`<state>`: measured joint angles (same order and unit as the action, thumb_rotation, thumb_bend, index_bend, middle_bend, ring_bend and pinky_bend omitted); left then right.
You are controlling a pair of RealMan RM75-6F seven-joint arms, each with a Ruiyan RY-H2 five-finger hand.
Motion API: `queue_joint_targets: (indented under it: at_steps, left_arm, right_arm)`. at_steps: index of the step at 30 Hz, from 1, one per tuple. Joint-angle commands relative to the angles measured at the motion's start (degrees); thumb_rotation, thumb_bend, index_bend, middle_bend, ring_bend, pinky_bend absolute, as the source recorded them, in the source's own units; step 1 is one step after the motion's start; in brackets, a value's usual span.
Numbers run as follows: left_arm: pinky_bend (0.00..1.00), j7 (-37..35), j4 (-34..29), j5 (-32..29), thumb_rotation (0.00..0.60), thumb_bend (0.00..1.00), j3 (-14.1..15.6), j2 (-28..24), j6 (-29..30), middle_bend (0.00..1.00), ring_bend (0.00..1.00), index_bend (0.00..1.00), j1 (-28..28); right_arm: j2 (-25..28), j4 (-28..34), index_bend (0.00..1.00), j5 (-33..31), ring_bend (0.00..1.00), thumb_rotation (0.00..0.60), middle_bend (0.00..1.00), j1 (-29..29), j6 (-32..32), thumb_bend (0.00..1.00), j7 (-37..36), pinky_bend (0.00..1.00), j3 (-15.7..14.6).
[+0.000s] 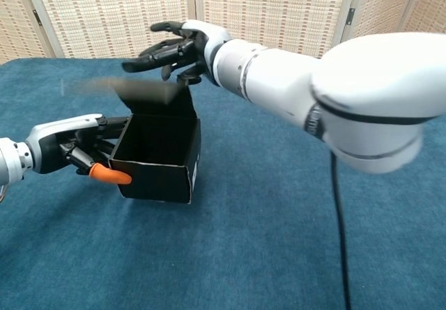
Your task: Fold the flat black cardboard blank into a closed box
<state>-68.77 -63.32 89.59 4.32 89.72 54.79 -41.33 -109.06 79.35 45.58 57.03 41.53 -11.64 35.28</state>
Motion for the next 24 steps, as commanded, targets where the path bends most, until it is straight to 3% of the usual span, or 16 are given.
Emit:
queue_joint_targets:
  at_steps: [1,9,11,16,19,24]
  left_arm:
    - [0.94,2.3,0.3,-2.02,0.6,0.2,-0.99,0.71,-1.83,0.53,0.67,0.5,0.18]
    - [0.94,9.47,0.3,-6.61,0.6,0.2,-3.02,1.93,-4.38,0.48,0.67,0.44,1.55]
    - [0.94,11.25,0.25,-6.74,0.6,0.2,-3.08,1.83,-4.52,0.4,0.67,0.37,1.76]
    - [0.94,15.75,-1.22,-6.8,0.6,0.2,-3.07,0.18,-4.86,0.15,0.66,0.03,2.26]
    - [0.94,19.69,-1.76,-6.78,0.6,0.2,-3.15,-0.5,-3.9,0.06,0.65,0.0,2.9]
    - [0.94,25.53,-2.5,-6.32,0.6,0.2,-3.18,-1.67,-1.35,0.01,0.65,0.0,4.34]
  right_arm:
    - [5.28,6.8,0.13,0.53,0.7,0.6,0.31,-1.59,-2.73,0.0,2.99,1.0,-5.44]
    - [6.58,8.44,0.15,-1.34,0.73,0.6,0.35,1.16,2.47,0.0,14.57,1.0,-12.59]
    - [6.4,8.64,0.15,-1.13,0.73,0.6,0.34,1.41,3.46,0.0,16.0,1.0,-13.54]
    - [4.87,7.56,0.15,1.36,0.73,0.6,0.33,1.6,6.85,0.0,19.21,1.0,-15.94]
    - [3.75,6.68,0.15,2.96,0.73,0.6,0.32,1.49,8.53,0.0,20.06,1.0,-16.55]
    - [2.2,5.03,0.15,4.33,0.73,0.6,0.31,1.99,9.69,0.0,22.27,1.0,-17.33]
